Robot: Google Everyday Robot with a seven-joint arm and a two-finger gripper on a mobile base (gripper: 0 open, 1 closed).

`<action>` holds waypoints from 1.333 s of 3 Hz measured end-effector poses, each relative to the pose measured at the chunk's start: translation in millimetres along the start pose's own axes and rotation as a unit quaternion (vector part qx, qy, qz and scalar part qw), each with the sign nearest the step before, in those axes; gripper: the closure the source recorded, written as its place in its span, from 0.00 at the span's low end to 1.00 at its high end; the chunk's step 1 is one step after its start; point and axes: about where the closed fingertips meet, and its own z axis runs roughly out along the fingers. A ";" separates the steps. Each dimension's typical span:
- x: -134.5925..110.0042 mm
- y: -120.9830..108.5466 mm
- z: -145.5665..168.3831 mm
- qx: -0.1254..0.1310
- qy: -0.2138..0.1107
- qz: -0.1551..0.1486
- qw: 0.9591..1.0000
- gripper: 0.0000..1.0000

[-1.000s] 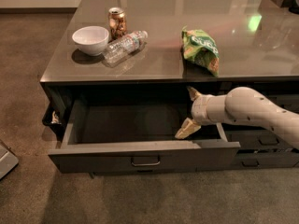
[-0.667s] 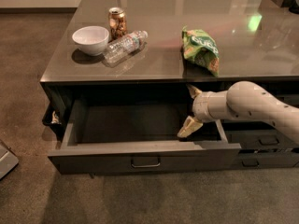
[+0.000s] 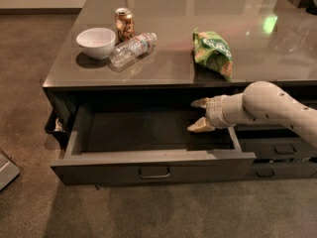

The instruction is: Open top drawer

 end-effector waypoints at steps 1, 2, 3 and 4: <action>0.0 0.0 0.0 0.000 0.000 0.000 1.000 0.65; 0.0 0.1 0.1 0.000 0.000 0.000 1.000 0.89; -1.2 8.8 1.9 -0.005 -0.005 -0.002 1.000 1.00; 2.6 30.3 -4.7 -0.018 0.002 -0.009 1.000 1.00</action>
Offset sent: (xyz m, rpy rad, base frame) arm 0.0000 0.0000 0.0000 0.0000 0.0000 0.0000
